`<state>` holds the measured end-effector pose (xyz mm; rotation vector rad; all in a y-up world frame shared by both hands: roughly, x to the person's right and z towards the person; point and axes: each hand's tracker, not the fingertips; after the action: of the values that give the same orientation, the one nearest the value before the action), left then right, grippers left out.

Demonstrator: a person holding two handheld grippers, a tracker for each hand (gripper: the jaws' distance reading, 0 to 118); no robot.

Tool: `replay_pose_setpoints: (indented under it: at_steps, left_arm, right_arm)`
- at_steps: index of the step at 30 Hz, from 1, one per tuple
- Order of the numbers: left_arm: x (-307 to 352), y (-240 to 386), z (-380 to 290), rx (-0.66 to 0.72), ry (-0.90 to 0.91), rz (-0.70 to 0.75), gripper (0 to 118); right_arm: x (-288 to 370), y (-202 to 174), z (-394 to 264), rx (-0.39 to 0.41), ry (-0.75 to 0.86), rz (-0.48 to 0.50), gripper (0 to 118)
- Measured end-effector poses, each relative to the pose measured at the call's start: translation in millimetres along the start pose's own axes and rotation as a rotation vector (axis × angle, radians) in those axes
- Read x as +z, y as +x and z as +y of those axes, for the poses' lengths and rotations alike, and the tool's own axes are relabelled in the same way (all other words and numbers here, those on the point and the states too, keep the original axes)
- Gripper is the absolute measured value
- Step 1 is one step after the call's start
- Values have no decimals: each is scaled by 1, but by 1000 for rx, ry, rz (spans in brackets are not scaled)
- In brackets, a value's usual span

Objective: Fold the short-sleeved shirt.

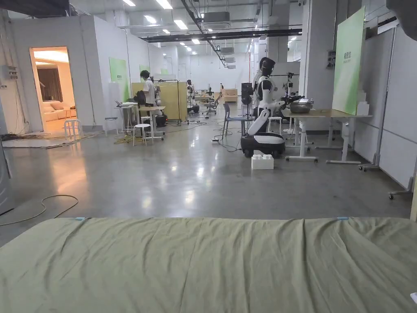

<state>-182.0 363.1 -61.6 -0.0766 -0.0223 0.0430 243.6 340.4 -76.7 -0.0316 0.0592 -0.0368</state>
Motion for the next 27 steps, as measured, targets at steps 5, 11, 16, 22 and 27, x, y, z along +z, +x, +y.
replay_pose_setpoints:
  at_steps: [5,11,16,22,27]
  left_arm:
    - [-1,8,2,-28,7,-30,0]
    - [-2,10,2,-39,12,-63,0]
    - [-6,11,1,-44,7,-76,0]
    - [-9,-1,-1,-35,5,-74,0]
    - [-9,-1,-2,-22,-8,-80,0]
  right_arm:
    - [0,-1,3,-29,10,35,0]
    - [-1,-6,2,2,-2,46,0]
    - [-1,-9,1,13,-6,53,0]
    - [-2,-9,0,11,-10,55,0]
    - [-4,-8,-3,-3,-20,61,0]
